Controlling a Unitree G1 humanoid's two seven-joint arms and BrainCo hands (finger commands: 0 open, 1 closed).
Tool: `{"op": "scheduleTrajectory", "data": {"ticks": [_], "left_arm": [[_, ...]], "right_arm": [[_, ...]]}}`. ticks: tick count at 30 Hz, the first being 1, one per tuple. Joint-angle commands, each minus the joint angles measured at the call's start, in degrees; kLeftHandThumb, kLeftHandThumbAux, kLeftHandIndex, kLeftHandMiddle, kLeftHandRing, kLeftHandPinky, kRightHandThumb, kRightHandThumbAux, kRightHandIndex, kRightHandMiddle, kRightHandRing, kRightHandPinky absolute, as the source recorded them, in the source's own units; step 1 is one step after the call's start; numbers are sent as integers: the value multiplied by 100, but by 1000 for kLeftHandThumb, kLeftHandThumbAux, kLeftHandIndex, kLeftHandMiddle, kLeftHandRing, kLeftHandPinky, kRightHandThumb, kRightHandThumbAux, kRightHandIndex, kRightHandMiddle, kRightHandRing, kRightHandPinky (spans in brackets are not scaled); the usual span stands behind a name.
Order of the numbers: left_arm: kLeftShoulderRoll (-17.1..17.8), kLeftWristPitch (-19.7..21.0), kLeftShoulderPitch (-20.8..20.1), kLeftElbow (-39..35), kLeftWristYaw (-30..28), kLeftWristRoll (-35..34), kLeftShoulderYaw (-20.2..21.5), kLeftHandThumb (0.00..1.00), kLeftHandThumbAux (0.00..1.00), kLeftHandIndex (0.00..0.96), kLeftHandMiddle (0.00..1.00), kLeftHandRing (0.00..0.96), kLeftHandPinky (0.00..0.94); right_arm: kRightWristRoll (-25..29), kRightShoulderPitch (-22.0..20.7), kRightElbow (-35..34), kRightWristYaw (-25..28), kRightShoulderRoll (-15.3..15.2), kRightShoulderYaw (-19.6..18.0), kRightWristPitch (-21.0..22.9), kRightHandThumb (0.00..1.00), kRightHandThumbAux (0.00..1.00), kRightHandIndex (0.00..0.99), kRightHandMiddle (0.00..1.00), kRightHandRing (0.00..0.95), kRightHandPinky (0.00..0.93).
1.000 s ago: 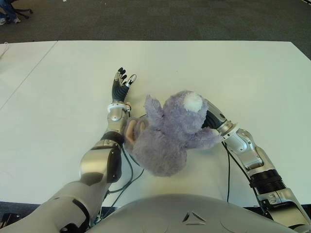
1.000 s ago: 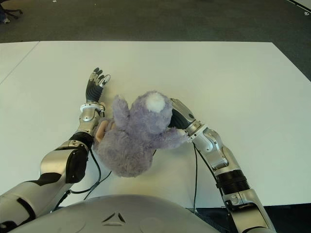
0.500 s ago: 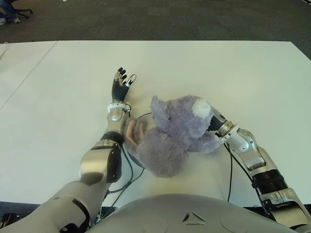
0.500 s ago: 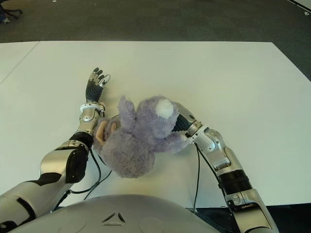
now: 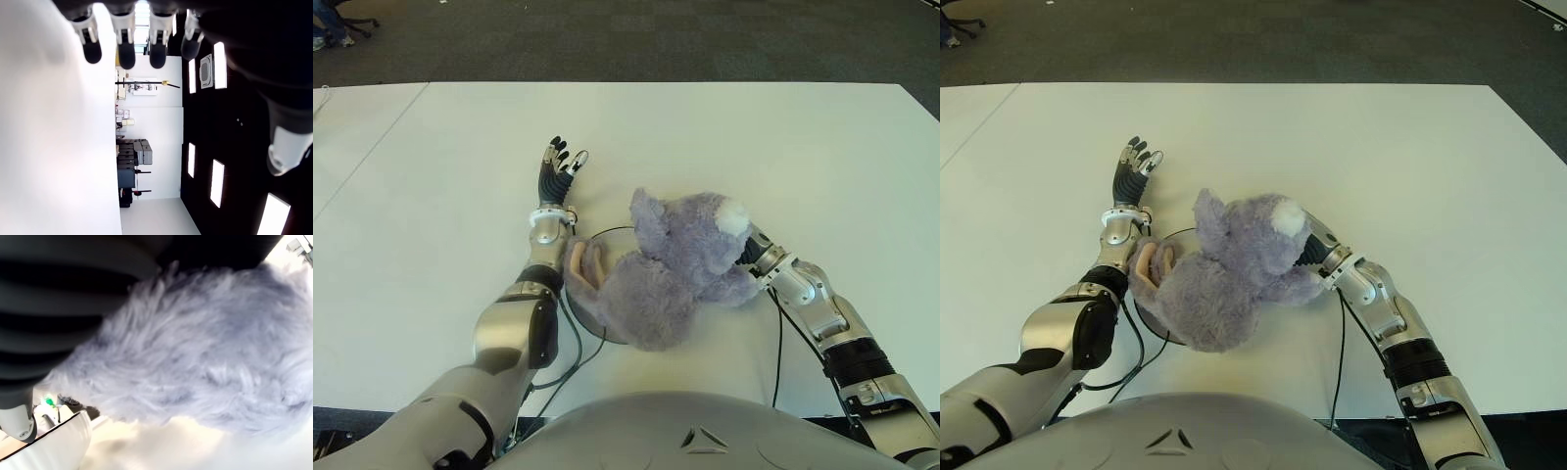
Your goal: Put the doll into the plate.
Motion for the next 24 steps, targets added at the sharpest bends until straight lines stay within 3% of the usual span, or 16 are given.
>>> {"op": "scheduleTrajectory", "data": {"ticks": [1, 24], "left_arm": [[-343, 884, 1041, 772, 102, 87, -83, 0, 566, 51, 103, 98, 79], [-379, 883, 1043, 768, 115, 96, -71, 0, 583, 40, 107, 103, 88]], "right_arm": [[-126, -210, 503, -9, -107, 60, -53, 212, 508, 0, 0, 0, 0], [-278, -867, 2130, -522, -95, 278, -685, 227, 554, 0, 0, 0, 0]]}}
